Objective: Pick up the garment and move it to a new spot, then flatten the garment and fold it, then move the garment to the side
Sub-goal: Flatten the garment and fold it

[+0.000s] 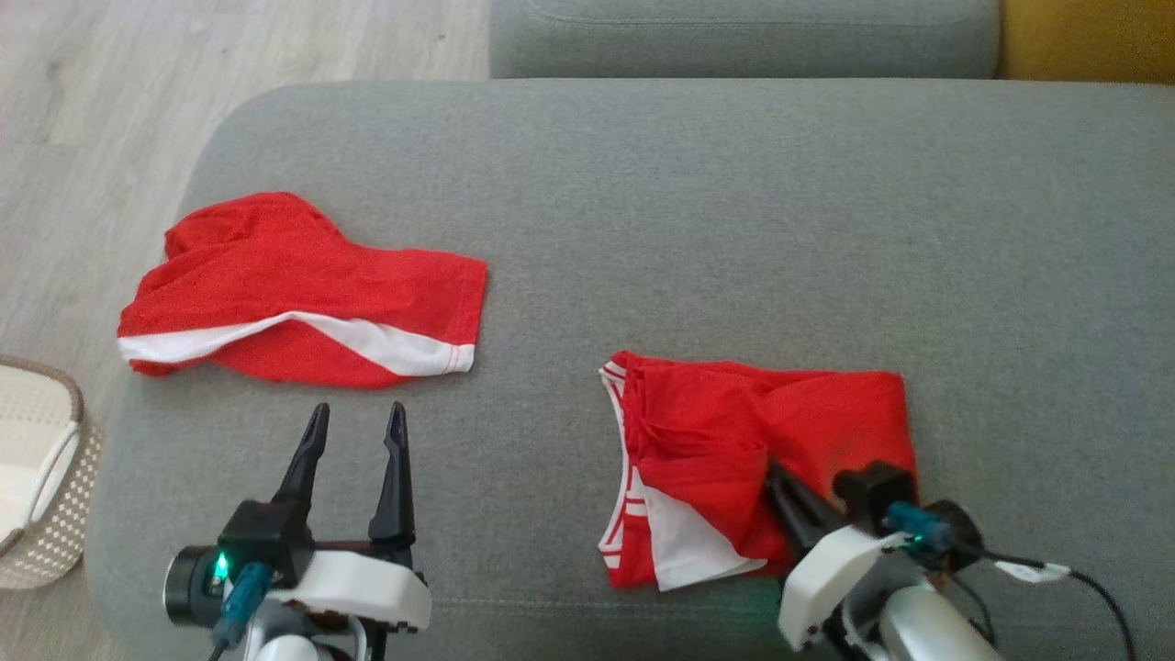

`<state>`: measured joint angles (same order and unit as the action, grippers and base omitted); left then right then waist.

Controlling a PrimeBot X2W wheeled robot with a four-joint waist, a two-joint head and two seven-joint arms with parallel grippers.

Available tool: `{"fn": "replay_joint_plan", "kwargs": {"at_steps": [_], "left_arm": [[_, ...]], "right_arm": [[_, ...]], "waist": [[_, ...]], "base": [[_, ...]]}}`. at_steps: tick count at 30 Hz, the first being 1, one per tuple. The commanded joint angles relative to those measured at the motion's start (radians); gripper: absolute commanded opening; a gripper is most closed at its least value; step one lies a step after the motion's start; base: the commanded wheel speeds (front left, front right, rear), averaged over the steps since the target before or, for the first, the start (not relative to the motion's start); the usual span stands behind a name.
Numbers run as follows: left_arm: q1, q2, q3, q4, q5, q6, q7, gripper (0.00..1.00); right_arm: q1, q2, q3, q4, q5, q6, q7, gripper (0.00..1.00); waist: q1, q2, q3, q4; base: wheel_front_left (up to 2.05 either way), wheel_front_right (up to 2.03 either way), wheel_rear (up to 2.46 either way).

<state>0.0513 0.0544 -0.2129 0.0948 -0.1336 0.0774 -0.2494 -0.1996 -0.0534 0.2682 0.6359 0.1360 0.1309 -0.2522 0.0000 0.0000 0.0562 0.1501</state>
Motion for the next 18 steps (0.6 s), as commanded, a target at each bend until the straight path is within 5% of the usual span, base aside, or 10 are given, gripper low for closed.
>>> {"fn": "replay_joint_plan", "kwargs": {"at_steps": [1,11,18], "left_arm": [[-0.051,-0.004,0.036,-0.028,0.004,-0.006,-0.012,1.0],[-0.046,-0.004,0.041,-0.03,0.005,-0.006,-0.012,1.0],[-0.057,-0.004,0.025,-0.03,-0.002,-0.004,-0.012,1.0]], "right_arm": [[-0.043,0.003,0.06,-0.013,0.026,0.0,-0.01,0.0],[-0.039,0.003,0.26,-0.039,0.13,0.0,-0.01,0.0],[-0.081,0.003,0.367,0.076,0.173,0.0,0.019,0.0]], "waist": [[0.0,0.0,-0.002,0.012],[0.0,0.0,-0.01,0.017],[0.0,0.0,-0.004,0.019]], "base": [[0.0,0.0,0.0],[0.0,0.0,0.0],[0.0,0.0,0.0]]}}
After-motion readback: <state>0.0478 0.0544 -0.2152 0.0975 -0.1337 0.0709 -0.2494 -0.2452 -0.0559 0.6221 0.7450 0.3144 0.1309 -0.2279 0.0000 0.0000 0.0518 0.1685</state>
